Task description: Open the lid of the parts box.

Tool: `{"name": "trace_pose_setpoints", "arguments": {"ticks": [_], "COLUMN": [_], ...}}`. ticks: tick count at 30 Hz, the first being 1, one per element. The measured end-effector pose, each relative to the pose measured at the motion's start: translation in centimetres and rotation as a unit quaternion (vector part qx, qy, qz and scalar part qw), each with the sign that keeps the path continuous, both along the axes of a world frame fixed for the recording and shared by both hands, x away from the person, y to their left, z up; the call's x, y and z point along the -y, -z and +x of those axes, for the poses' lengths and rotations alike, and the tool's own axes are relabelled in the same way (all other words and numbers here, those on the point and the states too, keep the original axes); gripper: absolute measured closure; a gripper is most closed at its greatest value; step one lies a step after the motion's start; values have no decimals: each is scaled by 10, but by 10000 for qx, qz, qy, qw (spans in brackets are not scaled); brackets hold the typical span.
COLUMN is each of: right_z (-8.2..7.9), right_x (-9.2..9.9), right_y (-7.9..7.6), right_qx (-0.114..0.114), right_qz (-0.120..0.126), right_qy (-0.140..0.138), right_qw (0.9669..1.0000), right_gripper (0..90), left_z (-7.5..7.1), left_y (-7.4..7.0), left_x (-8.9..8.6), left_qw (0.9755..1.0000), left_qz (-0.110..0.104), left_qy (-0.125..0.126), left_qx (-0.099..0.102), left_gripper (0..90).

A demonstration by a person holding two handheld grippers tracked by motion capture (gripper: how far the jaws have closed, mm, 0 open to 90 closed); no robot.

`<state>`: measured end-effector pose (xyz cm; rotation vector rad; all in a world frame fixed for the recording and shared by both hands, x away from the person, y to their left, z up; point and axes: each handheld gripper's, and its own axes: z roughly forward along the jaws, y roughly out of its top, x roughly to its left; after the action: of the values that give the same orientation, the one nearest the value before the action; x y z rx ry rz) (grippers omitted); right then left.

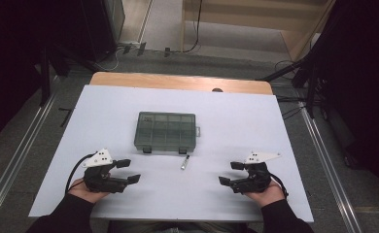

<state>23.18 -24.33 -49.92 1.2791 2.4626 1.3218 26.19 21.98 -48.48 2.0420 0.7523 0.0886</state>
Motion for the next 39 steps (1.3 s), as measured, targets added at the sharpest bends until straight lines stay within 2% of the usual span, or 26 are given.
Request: {"name": "trace_pose_setpoints", "arguments": {"ticks": [9, 13, 17, 39], "right_z": [2, 1, 1, 2], "right_x": [0, -1, -2, -2], "right_y": [1, 1, 0, 2], "right_qx": [-24, 4, 20, -74], "right_qz": [54, 7, 22, 89], "right_qy": [66, -56, -105, -133], "right_qw": [10000, 10000, 9999, 9998], "right_gripper": [187, 222, 220, 215], "left_z": [0, 0, 1, 1], "left_y": [0, 0, 0, 0], "left_x": [-1, -1, -1, -1], "left_qw": [10000, 10000, 9999, 9999], "left_qz": [-60, -60, -129, -105], "left_qy": [-22, -25, -14, -17], "left_qx": [-27, -30, -61, -61], "left_gripper": [284, 284, 284, 284]}}
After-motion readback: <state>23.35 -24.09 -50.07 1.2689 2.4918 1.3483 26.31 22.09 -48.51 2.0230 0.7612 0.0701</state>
